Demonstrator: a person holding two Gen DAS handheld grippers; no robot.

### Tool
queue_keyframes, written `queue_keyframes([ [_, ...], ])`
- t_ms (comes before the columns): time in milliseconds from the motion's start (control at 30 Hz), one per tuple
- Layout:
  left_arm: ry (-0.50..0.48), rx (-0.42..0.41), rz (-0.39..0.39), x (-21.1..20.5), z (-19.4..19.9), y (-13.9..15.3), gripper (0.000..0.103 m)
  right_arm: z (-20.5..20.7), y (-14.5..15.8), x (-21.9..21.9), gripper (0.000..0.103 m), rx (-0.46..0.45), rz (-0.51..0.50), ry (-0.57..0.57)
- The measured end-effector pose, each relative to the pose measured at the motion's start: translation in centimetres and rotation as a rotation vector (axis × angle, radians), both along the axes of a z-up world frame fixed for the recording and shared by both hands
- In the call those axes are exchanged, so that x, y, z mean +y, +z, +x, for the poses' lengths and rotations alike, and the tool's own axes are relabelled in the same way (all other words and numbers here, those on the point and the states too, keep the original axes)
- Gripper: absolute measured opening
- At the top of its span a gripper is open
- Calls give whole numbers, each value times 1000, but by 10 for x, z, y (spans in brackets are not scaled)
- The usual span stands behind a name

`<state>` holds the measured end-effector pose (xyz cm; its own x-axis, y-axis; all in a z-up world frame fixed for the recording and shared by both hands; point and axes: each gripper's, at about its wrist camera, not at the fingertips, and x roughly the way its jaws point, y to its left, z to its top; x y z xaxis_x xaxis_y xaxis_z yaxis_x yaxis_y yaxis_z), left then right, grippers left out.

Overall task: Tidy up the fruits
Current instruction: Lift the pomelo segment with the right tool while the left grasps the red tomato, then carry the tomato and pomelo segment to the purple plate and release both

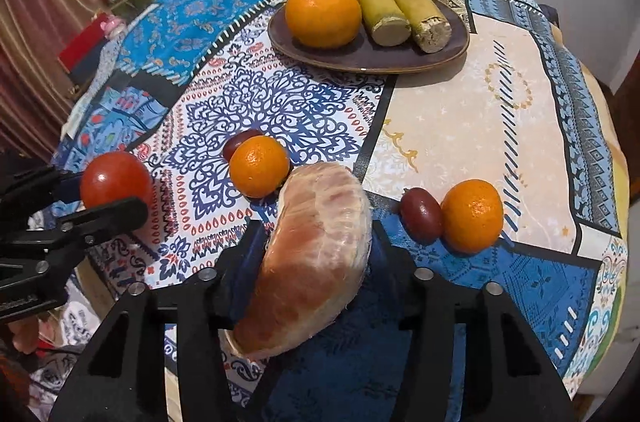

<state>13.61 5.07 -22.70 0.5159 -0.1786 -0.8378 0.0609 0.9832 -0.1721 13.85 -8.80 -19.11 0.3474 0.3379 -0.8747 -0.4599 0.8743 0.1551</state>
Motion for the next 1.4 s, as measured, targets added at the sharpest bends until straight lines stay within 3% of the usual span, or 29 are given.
queue_keyframes([
  [333, -3, -40, 20, -5, 16, 18, 46, 0, 21, -22, 41, -42, 78, -28],
  [867, -15, -135, 38, -17, 63, 58, 46, 34, 82, -55, 41, -229, 115, -86],
  [1400, -48, -163, 62, -35, 132, 64, 46, 92, 84, -58, 41, -248, 117, -77],
])
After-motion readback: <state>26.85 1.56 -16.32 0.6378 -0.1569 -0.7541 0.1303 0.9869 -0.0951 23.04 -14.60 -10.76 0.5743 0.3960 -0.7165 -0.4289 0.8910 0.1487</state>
